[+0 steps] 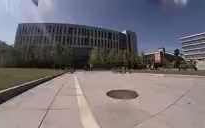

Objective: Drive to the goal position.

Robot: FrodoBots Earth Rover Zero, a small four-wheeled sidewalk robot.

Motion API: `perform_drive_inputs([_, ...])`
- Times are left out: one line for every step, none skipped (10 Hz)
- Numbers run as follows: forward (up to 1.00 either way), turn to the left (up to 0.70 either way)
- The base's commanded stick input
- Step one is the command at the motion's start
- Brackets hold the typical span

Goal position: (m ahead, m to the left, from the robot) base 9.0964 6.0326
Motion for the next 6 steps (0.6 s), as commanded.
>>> perform_drive_inputs([0.7, 0.0])
perform_drive_inputs([0.7, 0.0])
perform_drive_inputs([0.7, 0.0])
perform_drive_inputs([0.7, 0.0])
perform_drive_inputs([0.7, 0.0])
perform_drive_inputs([0.7, 0.0])
